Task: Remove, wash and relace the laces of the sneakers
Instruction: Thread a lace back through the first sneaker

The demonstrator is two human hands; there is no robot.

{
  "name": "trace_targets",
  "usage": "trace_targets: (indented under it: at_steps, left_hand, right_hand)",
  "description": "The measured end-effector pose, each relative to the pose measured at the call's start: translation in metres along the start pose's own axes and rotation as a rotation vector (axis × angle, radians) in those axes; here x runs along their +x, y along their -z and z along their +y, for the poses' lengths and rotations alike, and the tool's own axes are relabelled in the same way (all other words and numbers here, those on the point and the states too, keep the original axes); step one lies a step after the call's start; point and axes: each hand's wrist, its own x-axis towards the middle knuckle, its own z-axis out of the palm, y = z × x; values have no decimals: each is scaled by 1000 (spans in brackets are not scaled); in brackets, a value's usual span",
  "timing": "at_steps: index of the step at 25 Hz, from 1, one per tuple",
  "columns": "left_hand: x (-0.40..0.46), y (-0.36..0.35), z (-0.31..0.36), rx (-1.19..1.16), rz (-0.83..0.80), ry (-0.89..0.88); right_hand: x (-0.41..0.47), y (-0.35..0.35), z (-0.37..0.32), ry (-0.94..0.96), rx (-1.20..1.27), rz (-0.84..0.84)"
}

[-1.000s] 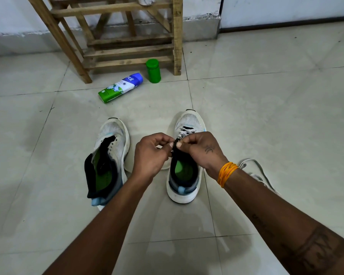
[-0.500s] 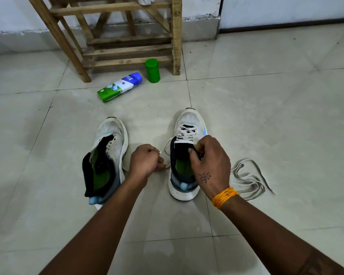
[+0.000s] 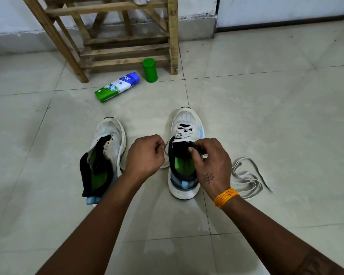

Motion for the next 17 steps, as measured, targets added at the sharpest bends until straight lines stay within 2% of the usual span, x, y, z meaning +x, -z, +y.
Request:
trace_targets:
  at_steps: [2, 4, 5, 7, 9, 11, 13, 14, 16, 17]
  left_hand:
    - [-1, 7, -2, 360, -205, 111]
    - [-6, 12, 0, 548, -391, 181]
    - [-8, 13, 2, 577, -411, 185]
    - [-7, 14, 10, 580, -335, 123]
    - [-3, 11, 19, 447, -171, -49]
    - [2, 7, 24, 283, -83, -184]
    - [0, 6, 21, 263, -91, -139]
    - [-2, 7, 17, 317, -127, -47]
    - [-6, 7, 8, 501, -295, 146]
    - [-8, 7, 3, 553, -373, 186]
  right_hand:
    - [1, 1, 3, 3, 3, 5]
    - [1, 2, 3, 15, 4, 7]
    - [1, 2, 2, 24, 5, 3]
    - [3, 3, 3, 33, 12, -6]
    - [2, 3, 4, 40, 16, -9]
    - [2, 3, 5, 49, 19, -7]
    - [3, 4, 6, 51, 25, -12]
    - [3, 4, 6, 52, 26, -13]
    - [3, 5, 6, 57, 19, -12]
    - [3, 5, 6, 60, 16, -10]
